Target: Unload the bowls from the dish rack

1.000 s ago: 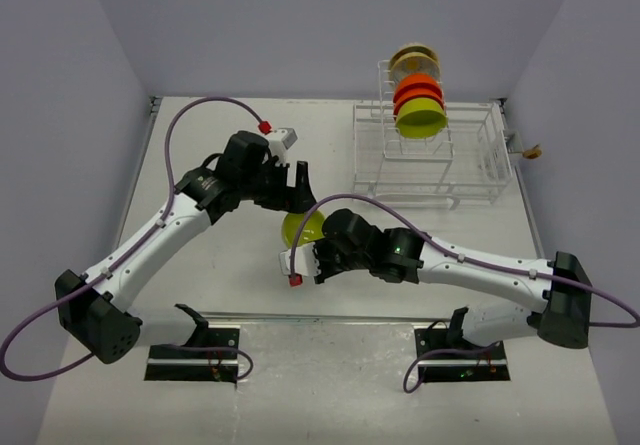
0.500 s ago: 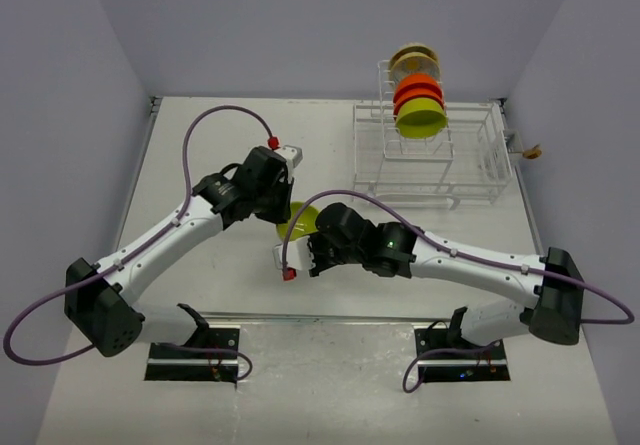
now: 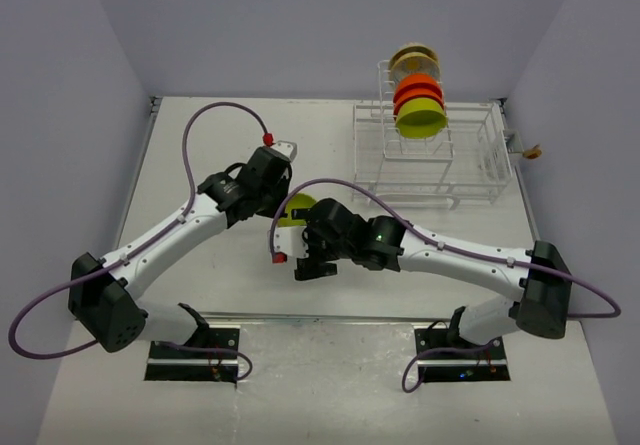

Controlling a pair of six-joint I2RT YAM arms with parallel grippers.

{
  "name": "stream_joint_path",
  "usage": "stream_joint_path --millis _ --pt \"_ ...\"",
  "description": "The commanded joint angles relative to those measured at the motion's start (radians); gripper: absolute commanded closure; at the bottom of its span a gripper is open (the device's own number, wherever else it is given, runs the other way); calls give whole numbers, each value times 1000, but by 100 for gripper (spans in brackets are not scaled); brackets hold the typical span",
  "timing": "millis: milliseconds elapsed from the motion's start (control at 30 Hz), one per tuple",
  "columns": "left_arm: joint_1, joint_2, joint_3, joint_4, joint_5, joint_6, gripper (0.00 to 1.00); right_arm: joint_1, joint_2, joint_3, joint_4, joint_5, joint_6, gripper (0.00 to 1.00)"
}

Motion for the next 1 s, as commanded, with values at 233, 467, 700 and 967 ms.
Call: stream_joint_path --millis 233,467,700,967 --pt "240 -65 -38 268 7 -208 100 -12 -313 -126 88 186 292 1" --pt "306 -17 -17 351 -101 -294 100 -12 -687 -280 214 514 687 1" --pt "373 133 -1 478 -143 -385 100 -12 -1105 -421 210 642 987 1" --pt "433 484 232 503 -94 -397 100 -12 -1318 -458 124 590 1093 1"
